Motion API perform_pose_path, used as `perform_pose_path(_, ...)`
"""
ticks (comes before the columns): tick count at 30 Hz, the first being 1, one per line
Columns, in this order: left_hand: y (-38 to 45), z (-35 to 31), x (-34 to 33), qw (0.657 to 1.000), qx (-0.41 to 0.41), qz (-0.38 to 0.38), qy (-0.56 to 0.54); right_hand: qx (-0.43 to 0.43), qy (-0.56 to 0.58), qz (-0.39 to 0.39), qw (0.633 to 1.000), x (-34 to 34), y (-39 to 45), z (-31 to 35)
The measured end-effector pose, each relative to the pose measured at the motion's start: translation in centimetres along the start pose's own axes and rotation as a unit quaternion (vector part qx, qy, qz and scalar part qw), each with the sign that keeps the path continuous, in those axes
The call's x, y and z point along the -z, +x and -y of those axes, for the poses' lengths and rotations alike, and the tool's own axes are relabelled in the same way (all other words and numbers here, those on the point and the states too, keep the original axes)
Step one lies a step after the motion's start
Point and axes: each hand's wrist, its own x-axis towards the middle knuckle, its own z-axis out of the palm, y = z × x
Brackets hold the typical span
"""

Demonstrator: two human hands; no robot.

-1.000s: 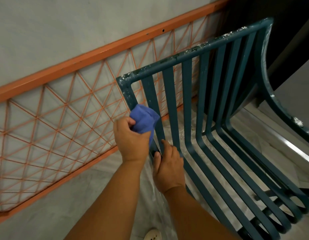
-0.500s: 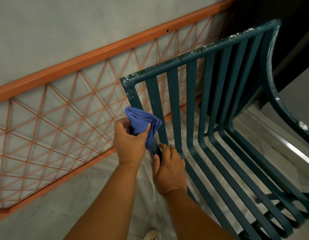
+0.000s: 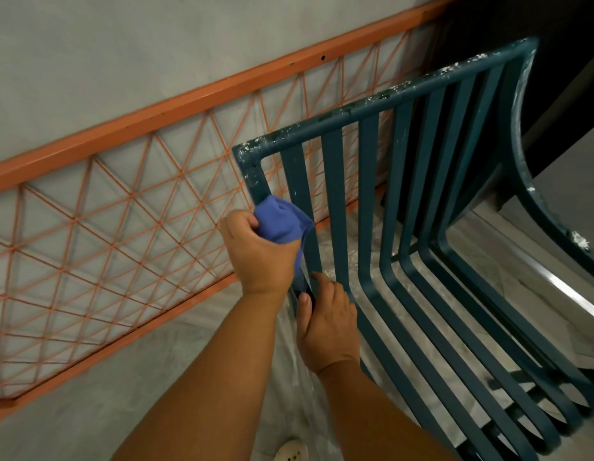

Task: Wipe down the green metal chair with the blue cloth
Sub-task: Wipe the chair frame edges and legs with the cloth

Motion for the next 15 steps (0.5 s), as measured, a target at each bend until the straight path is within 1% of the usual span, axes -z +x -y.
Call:
perform_pose_path(2,1.5,-0.9,-0.3,0.999,-0.016,-0.046,0.002,0.001,0.003,0.001,1.0,0.1,0.0,0.1)
perform_pose_path(4,1.5,-1.0,-0.4,0.998,-0.024,-0.063,0.014,0.001,0.003,0.003,1.0,0.1,-0.1,0.0)
perform_pose_path(6,-0.4,-0.5,-0.3,0.998,-0.014,-0.047,0.025,0.004,0.002,0.008,1.0,0.1,-0.1,0.0)
perform_pose_path(10,-3.8,1.1,0.2,0.999,0.022,0.014,0.02,0.011,0.002,-0.006,1.0,0.2,-0.1,0.1)
perform_pose_path(12,-2.8,1.0,0.2,0.999,0.031,0.006,0.003,0.016,-0.002,-0.018,1.0,0.2,-0.1,0.1)
perform_pose_path(15,0.6,-0.4,0.5,0.998,0.0,-0.04,-0.045,0.013,-0.002,-0.004,1.0,0.4,-0.1,0.1)
